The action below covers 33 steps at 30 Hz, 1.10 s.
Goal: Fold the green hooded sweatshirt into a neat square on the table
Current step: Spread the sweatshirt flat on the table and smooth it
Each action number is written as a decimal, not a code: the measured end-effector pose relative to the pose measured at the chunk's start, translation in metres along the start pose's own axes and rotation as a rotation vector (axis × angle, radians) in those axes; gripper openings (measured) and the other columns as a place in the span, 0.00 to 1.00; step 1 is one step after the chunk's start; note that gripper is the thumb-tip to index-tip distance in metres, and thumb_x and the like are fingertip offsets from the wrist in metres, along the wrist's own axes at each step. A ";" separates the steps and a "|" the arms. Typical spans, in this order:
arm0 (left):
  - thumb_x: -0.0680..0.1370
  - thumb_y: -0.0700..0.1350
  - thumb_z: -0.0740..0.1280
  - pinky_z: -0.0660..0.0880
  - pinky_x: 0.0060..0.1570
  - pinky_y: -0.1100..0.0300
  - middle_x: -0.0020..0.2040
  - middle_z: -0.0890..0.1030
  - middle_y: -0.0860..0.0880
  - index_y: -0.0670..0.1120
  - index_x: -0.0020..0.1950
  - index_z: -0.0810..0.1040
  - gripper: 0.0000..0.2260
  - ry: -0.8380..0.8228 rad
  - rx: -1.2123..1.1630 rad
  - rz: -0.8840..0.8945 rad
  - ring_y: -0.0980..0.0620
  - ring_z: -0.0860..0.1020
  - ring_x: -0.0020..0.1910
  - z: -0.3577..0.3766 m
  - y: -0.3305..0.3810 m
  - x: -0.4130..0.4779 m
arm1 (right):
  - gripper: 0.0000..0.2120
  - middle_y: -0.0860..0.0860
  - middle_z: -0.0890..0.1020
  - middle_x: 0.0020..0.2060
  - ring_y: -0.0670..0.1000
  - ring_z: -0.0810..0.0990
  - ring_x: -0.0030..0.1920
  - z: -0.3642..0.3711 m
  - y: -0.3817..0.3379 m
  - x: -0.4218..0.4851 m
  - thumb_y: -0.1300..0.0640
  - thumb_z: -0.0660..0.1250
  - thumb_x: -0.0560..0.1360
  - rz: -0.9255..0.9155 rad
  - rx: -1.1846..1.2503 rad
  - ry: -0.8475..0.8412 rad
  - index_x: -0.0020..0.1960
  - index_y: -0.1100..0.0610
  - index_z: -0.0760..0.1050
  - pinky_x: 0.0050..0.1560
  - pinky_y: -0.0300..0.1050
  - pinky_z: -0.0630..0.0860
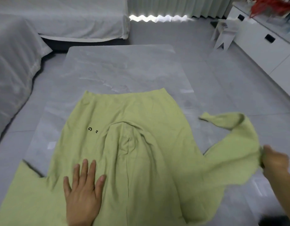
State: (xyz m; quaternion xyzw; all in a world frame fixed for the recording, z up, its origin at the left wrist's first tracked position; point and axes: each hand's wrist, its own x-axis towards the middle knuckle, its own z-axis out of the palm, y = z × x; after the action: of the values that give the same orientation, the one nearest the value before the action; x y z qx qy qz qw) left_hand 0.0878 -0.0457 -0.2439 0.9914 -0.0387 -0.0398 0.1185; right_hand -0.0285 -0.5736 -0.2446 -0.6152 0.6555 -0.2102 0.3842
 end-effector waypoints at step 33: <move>0.74 0.60 0.44 0.48 0.71 0.43 0.74 0.64 0.45 0.45 0.71 0.65 0.32 0.050 -0.106 0.034 0.46 0.58 0.74 -0.006 -0.004 -0.002 | 0.10 0.44 0.78 0.35 0.40 0.73 0.35 -0.069 0.068 -0.204 0.39 0.68 0.68 -0.717 -0.288 -0.862 0.36 0.43 0.80 0.37 0.29 0.68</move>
State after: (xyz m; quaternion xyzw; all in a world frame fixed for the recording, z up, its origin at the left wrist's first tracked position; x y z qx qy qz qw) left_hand 0.0863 -0.0405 -0.2390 0.9836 -0.0504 -0.0151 0.1725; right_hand -0.1353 -0.3796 -0.2027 -0.8750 0.2124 0.0340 0.4337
